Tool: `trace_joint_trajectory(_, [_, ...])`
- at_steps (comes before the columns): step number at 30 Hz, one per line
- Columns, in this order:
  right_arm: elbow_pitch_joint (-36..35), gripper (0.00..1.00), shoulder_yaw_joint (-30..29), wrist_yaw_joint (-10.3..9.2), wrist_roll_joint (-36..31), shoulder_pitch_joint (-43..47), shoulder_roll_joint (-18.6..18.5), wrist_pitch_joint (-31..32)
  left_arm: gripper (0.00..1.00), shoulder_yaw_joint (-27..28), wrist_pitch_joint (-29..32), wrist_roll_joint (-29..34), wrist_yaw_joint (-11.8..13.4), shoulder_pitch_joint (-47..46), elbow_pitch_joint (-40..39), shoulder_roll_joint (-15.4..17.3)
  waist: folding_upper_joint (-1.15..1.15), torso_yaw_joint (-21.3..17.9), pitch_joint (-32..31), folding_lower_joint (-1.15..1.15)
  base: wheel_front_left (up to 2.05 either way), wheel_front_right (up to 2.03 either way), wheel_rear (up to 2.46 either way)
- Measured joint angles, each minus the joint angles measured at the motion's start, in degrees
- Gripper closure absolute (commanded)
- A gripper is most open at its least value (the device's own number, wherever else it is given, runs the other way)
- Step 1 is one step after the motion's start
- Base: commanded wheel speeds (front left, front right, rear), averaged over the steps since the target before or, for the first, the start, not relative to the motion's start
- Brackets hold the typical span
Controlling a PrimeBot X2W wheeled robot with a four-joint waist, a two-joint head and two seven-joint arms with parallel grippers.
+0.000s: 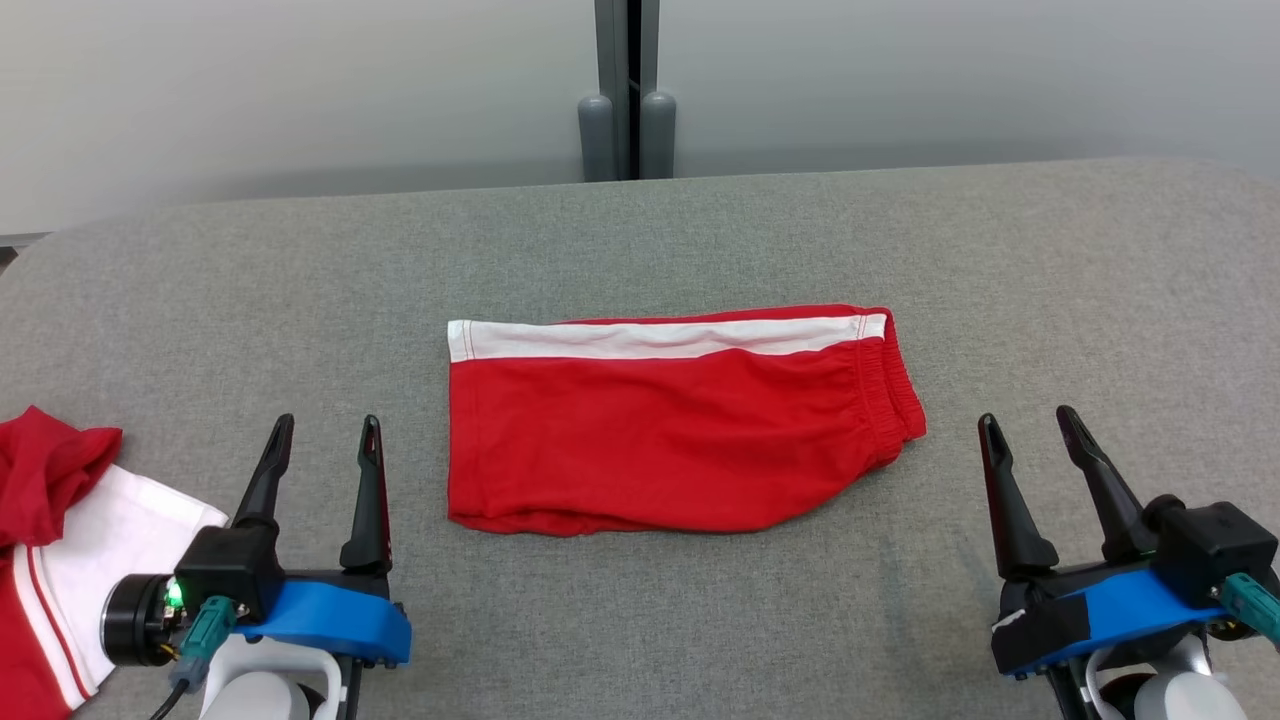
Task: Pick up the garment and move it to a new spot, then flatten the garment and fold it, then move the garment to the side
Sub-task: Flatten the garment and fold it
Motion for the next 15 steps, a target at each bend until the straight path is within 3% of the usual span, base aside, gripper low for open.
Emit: trace_joint_trajectory(15, [-1.78, 0.00, -1.76, 0.01, -0.27, 1.31, 0.02, 2.16, 0.00, 0.91, -0.32, 0.58, 0.69, 2.02, -3.88, -0.24, 0.00, 0.64, -0.10, 0.00, 0.00, 0.00, 0.00])
